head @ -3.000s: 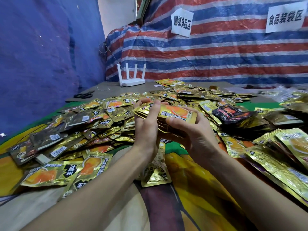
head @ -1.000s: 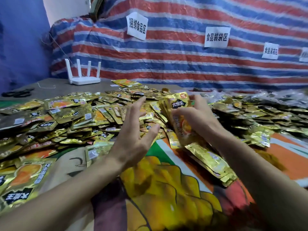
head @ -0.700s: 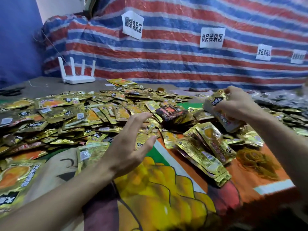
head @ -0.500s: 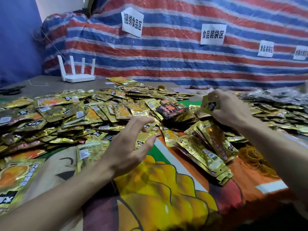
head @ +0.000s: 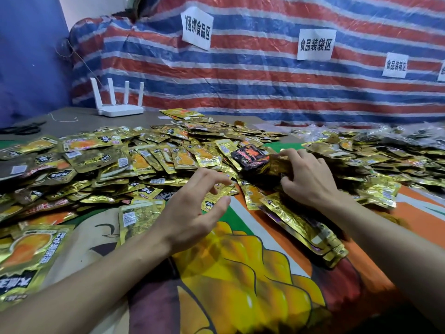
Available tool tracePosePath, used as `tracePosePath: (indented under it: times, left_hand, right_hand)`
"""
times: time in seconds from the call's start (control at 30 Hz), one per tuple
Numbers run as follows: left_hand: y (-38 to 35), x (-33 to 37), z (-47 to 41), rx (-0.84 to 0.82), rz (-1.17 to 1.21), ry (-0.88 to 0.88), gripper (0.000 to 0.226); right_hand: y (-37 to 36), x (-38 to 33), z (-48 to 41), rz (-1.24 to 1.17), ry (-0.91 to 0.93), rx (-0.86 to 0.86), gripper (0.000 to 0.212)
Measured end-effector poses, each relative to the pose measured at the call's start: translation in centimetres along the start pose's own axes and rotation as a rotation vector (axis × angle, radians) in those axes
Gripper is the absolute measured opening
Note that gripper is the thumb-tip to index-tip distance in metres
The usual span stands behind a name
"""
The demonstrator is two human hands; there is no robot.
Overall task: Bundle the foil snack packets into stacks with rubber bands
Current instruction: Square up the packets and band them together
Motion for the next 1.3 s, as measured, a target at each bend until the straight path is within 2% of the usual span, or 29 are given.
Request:
tracePosePath:
  times: [0.17, 0.3, 0.43, 0.57, 0.7, 0.8, 0.9, 1.0, 1.07, 1.17, 1.23, 1.3]
  left_hand:
    - [0.2, 0.2, 0.0, 0.005, 0.002, -0.004, 0.032]
    - [0.3, 0.0, -0.1, 0.038, -0.017, 0.004, 0.030]
    - [0.7, 0.0, -0.3, 0.102, -0.017, -0.001, 0.039]
    - [1.3, -0.2, -0.5, 0.176, -0.013, 0.020, 0.043]
    - [2.7, -0.6, -0.8, 0.277, -0.060, 0.027, 0.044]
    - [4.4, -1.7, -1.2, 0.357, -0.126, 0.100, 0.050]
    - [6.3, -3.6, -1.4, 0.373, -0.173, 0.216, 0.063]
    - [8.4, -6.2, -1.1, 0.336, -0.412, 0.354, 0.069]
    - [9.6, -8.0, -1.1, 0.277, -0.597, 0.440, 0.065]
    - [10.6, -10.8, -0.9, 0.136, -0.799, 0.555, 0.066]
    - [10.9, -12.6, -0.5, 0.052, -0.802, 0.648, 0.073]
    - [11.0, -13.6, -0.3, 0.044, -0.776, 0.697, 0.075]
  right_hand:
    - [-0.1, 0.3, 0.8, -0.063, -0.051, 0.002, 0.044]
    - [0.8, -0.6, 1.3, -0.114, -0.053, 0.087, 0.052]
    - [2.1, -3.2, 1.6, -0.255, 0.032, 0.243, 0.051]
    - [1.8, -8.1, 1.5, -0.490, 0.155, 0.226, 0.051]
    - [0.5, -12.2, 0.8, -0.656, 0.180, 0.203, 0.055]
    - [-1.2, -14.2, -0.8, -0.605, 0.182, 0.133, 0.067]
    - [-3.5, -15.9, -3.1, -0.443, 0.189, 0.001, 0.084]
    - [-6.7, -17.3, -5.4, -0.208, 0.223, -0.183, 0.099]
    - [-8.7, -17.9, -6.7, -0.102, 0.248, -0.289, 0.102]
    - [-11.0, -18.3, -7.9, -0.089, 0.249, -0.424, 0.098]
    - [-11.9, -18.4, -8.2, -0.139, 0.221, -0.487, 0.091]
    - [-12.6, -18.8, -8.2, -0.200, 0.206, -0.519, 0.085]
Point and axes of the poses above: each hand's wrist, its own z-axis away from the middle knuckle, its own y-axis out of the back of the hand, x = y × z, the point moved 5 cm from there along -z, towards the middle knuckle, and after that the axes turned 1 degree about x, right-handed, at the moved point
